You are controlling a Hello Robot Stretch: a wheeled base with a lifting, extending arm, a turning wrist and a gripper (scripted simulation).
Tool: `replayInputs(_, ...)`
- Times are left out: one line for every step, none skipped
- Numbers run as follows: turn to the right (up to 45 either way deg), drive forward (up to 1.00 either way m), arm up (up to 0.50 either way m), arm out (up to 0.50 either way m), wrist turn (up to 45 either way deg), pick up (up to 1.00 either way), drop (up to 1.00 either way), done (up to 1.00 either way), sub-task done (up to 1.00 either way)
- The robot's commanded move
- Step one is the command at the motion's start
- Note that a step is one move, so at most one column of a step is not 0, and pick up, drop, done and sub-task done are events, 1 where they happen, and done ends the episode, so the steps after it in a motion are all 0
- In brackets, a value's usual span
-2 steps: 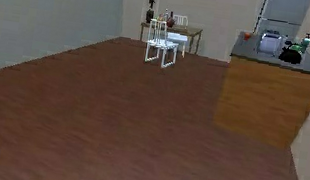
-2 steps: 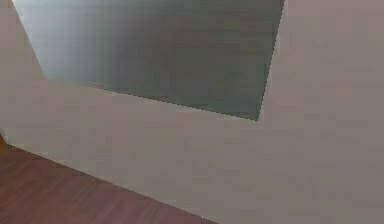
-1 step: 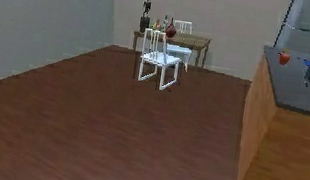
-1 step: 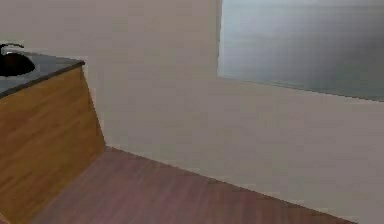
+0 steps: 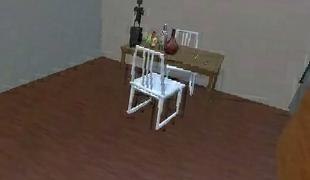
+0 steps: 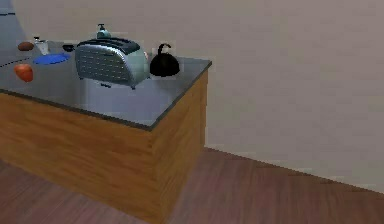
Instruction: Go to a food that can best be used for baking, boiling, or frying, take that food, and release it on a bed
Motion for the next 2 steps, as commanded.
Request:
replayInputs(27.0, 0.0, 0.0, 0.0, 0.0, 0.0, 0.0, 0.0, 0.0)
replayInputs(0.0, 0.05, 0.0, 0.0, 0.0, 0.0, 0.0, 0.0, 0.0)
